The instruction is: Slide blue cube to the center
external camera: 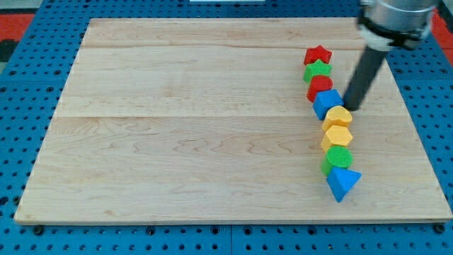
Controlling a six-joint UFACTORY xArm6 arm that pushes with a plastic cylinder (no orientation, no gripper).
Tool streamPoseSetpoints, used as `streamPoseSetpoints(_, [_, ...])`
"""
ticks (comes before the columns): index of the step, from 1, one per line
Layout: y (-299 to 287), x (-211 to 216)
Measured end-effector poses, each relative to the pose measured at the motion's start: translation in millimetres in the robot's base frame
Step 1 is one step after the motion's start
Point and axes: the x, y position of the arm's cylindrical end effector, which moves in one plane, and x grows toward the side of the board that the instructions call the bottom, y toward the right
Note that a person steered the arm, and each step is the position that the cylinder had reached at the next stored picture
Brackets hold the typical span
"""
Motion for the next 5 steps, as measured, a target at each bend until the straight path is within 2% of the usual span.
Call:
streamPoseSetpoints(2, [-112.1,-2.3])
streamPoseSetpoints(4, [-139.8,18.0])
streamPoseSetpoints(5, [-193.9,9.3])
